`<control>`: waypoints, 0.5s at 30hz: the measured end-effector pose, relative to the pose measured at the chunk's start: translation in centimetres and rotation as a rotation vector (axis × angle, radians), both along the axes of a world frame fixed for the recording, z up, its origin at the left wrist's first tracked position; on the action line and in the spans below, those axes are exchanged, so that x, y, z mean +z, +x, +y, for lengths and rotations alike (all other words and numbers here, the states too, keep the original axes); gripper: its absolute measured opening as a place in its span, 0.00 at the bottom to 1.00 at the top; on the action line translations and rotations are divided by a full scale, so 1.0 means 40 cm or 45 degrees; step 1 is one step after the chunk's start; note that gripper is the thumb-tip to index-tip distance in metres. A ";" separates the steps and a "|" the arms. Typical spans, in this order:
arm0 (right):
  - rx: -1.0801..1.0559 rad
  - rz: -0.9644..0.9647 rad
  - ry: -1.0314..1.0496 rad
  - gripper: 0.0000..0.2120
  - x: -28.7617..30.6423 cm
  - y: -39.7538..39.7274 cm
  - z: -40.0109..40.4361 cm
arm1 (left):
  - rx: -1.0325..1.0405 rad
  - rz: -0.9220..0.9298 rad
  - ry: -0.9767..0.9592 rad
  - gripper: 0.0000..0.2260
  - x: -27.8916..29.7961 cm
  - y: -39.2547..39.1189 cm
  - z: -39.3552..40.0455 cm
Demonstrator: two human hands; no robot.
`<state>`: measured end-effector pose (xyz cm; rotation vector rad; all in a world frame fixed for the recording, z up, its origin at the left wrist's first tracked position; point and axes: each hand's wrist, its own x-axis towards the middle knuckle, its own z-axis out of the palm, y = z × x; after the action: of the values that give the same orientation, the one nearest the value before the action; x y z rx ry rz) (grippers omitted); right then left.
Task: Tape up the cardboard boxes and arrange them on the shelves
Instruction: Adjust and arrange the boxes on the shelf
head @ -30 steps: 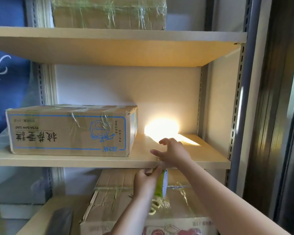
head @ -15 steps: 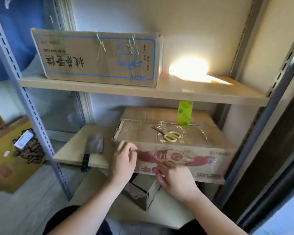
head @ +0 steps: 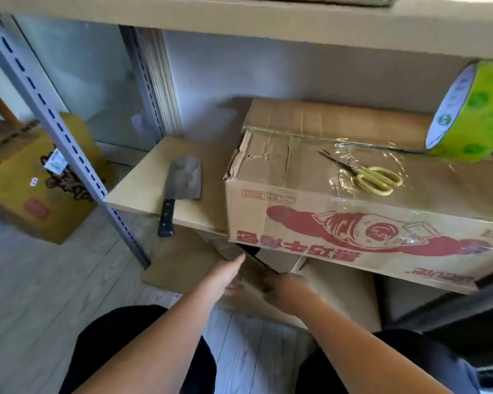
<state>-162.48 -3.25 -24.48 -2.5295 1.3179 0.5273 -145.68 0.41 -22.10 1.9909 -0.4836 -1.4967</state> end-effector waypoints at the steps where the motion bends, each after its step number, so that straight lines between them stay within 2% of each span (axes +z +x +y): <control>1: 0.033 0.014 -0.022 0.18 -0.009 0.023 0.000 | 0.068 0.066 -0.013 0.21 -0.015 -0.002 -0.017; 3: 0.113 0.065 0.020 0.13 -0.015 0.063 0.003 | 0.080 0.083 -0.007 0.16 -0.034 -0.007 -0.038; 7: 0.189 0.023 0.165 0.11 0.003 0.094 0.027 | 0.041 0.043 0.072 0.07 -0.044 -0.001 -0.034; 15: 0.335 -0.057 0.507 0.21 0.060 0.041 0.181 | -0.198 0.062 0.362 0.12 -0.066 0.052 0.085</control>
<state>-160.82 3.98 -22.07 -2.3669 0.7726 0.7014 -143.62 3.83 -24.74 2.1669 -0.4331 -1.7897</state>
